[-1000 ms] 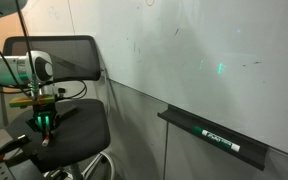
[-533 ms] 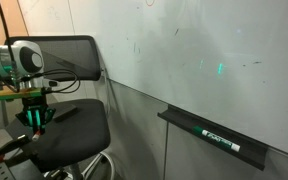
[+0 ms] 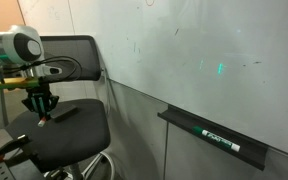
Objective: Pick up the marker, then write something on the board
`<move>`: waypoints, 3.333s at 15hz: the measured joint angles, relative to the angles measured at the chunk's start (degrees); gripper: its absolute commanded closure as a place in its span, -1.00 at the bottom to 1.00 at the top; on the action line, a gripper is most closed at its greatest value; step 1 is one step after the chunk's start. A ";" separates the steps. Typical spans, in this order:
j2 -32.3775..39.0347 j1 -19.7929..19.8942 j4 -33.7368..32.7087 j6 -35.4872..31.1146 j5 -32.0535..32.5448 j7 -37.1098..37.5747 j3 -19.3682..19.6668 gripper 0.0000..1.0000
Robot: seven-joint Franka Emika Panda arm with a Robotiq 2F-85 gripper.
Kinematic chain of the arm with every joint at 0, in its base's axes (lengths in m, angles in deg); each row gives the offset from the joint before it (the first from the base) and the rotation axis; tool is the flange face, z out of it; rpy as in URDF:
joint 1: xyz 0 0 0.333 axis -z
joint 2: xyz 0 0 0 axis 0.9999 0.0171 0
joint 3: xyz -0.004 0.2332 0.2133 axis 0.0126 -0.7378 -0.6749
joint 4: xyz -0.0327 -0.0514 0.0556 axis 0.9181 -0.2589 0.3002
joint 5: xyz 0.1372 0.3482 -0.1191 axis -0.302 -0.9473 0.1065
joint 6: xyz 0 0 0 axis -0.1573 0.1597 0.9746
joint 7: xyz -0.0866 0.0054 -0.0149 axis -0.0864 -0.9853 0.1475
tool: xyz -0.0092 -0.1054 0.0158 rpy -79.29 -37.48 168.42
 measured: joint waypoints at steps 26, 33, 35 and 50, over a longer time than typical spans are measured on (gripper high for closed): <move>-27.12 12.47 6.69 10.77 10.60 25.72 2.40 0.90; -30.53 18.34 1.70 19.35 11.67 26.00 -1.37 0.90; -30.33 19.15 -0.25 21.37 13.04 26.50 -2.12 0.90; -20.87 20.74 -18.81 34.20 19.42 28.05 -0.37 0.90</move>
